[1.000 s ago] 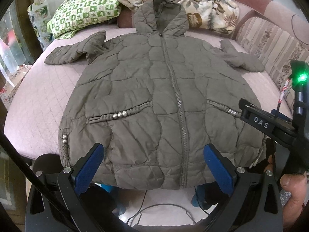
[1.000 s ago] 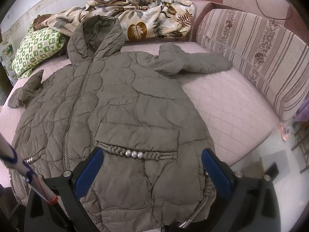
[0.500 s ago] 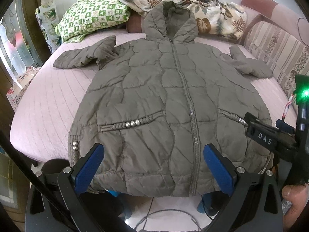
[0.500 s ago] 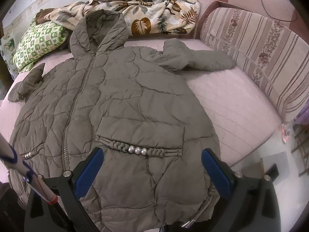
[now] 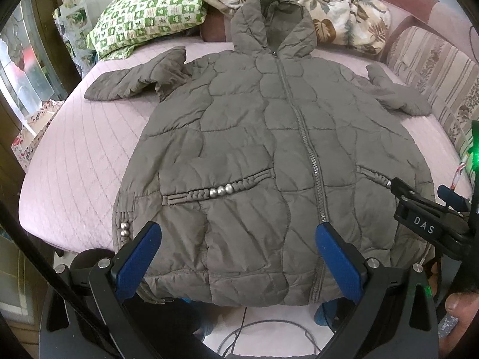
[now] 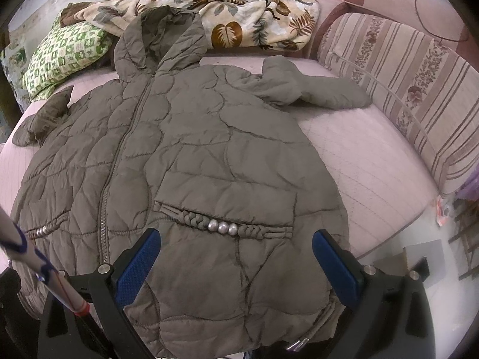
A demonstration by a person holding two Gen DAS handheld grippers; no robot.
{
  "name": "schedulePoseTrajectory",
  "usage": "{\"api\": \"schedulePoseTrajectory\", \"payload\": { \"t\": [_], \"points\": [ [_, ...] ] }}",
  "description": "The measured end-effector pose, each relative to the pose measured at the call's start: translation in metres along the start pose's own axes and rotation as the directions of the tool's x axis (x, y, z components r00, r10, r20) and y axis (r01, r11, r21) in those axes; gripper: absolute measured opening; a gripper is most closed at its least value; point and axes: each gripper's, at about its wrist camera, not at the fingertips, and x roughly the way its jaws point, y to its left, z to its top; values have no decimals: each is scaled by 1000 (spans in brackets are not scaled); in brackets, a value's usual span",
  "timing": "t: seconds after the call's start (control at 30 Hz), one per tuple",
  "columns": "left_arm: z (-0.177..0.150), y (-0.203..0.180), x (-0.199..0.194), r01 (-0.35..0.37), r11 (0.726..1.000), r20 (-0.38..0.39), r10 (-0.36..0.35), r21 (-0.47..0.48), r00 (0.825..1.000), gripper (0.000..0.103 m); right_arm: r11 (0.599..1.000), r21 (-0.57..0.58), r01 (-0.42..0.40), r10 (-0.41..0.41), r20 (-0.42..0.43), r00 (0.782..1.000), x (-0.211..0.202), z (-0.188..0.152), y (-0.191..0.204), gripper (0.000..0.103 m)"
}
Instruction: Fold large clothes
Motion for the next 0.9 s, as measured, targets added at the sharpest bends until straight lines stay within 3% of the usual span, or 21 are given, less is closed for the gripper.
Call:
{"api": "schedulePoseTrajectory", "payload": {
  "t": [0.43, 0.9],
  "points": [
    [7, 31, 13, -1, 998, -31, -1, -67, 1000, 103, 999, -53, 11, -12, -5, 1000, 0, 1, 17, 103],
    [31, 82, 31, -40, 991, 11, 41, -129, 999, 100, 988, -152, 33, -27, 40, 999, -7, 19, 49, 103]
  ]
}}
